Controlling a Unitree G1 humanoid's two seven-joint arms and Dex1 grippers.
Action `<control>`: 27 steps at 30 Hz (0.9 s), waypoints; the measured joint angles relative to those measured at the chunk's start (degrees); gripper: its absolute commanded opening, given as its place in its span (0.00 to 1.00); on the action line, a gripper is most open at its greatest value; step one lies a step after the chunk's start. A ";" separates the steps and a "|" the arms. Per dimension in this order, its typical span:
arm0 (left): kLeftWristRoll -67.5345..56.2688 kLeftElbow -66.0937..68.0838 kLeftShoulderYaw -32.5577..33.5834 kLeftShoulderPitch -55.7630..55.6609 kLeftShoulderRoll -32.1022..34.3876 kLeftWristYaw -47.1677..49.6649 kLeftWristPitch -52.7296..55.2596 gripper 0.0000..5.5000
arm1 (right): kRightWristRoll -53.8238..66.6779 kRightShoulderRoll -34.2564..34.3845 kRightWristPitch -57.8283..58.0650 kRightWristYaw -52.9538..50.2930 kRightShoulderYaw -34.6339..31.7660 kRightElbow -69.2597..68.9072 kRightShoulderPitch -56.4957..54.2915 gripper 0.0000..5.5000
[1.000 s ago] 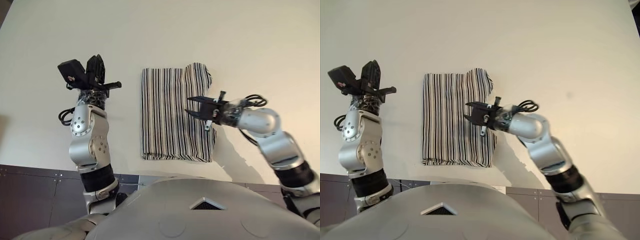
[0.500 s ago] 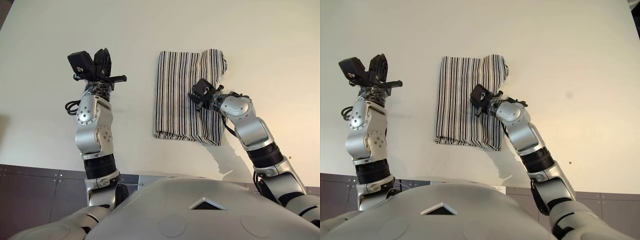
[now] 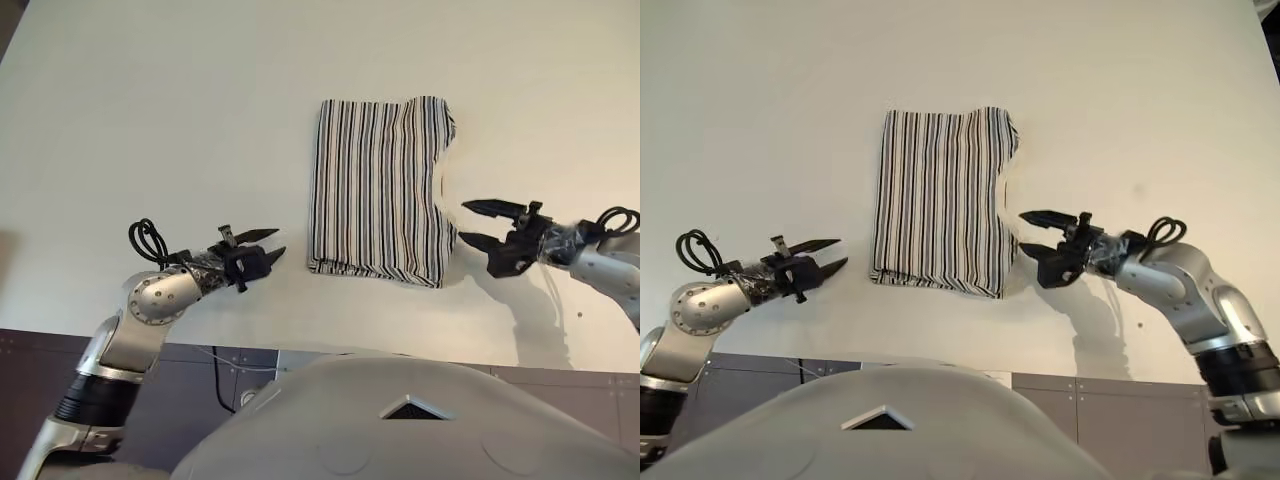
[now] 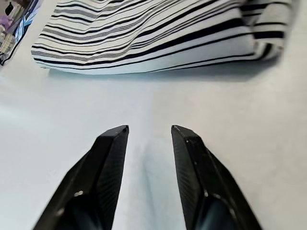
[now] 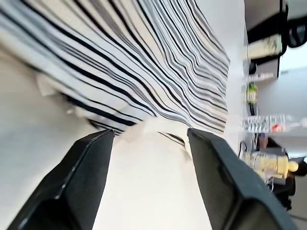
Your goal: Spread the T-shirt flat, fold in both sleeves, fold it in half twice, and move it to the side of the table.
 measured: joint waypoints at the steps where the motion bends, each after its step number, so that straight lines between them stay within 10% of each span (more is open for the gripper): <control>1: 2.25 1.34 -0.63 -1.26 0.83 0.53 -3.90 0.41 | -1.68 -0.08 -3.18 -0.59 0.26 1.54 0.13 0.50; 24: 7.09 14.06 -13.76 -17.03 0.94 0.24 -23.77 0.41 | 2.52 0.13 -12.82 6.84 10.03 3.79 -4.19 0.50; 27: 7.10 15.28 -14.95 -18.28 0.40 0.26 -24.79 0.33 | 2.28 0.14 -13.14 6.84 10.38 4.25 -4.34 0.38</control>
